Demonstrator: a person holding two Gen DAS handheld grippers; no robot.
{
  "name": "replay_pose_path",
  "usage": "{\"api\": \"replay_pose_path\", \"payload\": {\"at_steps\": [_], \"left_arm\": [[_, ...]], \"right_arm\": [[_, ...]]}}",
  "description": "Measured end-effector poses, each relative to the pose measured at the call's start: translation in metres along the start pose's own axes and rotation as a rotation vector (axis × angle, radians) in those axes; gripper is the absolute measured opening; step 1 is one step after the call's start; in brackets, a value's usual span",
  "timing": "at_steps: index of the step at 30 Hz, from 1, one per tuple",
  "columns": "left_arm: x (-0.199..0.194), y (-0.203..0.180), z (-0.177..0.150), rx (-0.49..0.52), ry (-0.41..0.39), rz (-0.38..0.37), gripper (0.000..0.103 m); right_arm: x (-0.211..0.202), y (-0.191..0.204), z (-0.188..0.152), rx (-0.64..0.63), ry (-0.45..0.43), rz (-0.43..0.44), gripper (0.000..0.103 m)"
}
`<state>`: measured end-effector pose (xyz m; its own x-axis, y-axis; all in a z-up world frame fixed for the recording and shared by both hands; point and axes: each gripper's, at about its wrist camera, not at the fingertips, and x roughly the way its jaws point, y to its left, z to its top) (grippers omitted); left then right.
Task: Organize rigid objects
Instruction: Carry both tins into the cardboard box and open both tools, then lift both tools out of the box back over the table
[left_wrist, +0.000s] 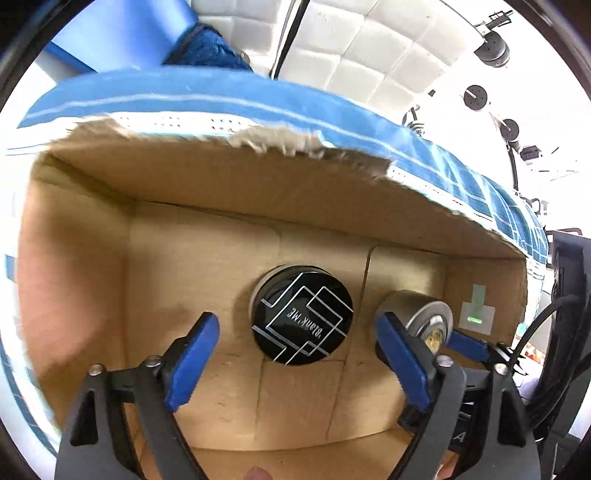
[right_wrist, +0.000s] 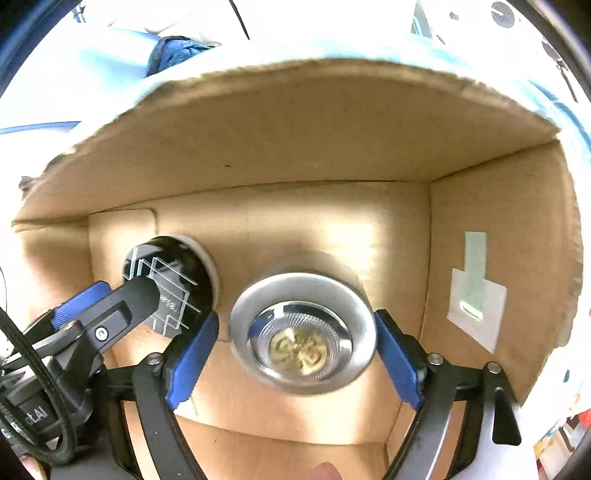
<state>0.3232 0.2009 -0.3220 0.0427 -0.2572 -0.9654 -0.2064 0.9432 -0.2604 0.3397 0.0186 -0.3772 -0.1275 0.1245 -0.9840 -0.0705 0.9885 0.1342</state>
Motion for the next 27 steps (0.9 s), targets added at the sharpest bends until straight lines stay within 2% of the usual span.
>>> {"api": "replay_pose_path", "payload": {"at_steps": [2, 3, 5, 11, 15, 17, 27], "left_arm": [[-0.016, 0.000, -0.007, 0.017, -0.023, 0.022, 0.097], [-0.026, 0.000, -0.010, 0.029, -0.042, 0.043, 0.102], [-0.044, -0.002, -0.017, 0.052, -0.087, 0.074, 0.102], [-0.090, 0.003, -0.058, 0.074, -0.209, 0.093, 0.102], [-0.109, -0.024, -0.080, 0.082, -0.312, 0.108, 0.102], [-0.119, -0.025, -0.095, 0.074, -0.344, 0.110, 0.103], [-0.178, -0.044, -0.162, 0.033, -0.494, 0.102, 0.103]], "right_arm": [[-0.009, 0.002, -0.007, -0.005, -0.018, 0.003, 0.091], [-0.013, 0.003, -0.010, -0.007, -0.021, 0.014, 0.096], [-0.023, 0.005, -0.020, -0.010, -0.040, 0.017, 0.103], [-0.060, 0.002, -0.056, -0.036, -0.135, 0.008, 0.103], [-0.091, 0.004, -0.080, -0.061, -0.199, 0.027, 0.103], [-0.112, 0.002, -0.085, -0.074, -0.233, 0.035, 0.103], [-0.180, -0.008, -0.159, -0.114, -0.365, 0.092, 0.103]]}}
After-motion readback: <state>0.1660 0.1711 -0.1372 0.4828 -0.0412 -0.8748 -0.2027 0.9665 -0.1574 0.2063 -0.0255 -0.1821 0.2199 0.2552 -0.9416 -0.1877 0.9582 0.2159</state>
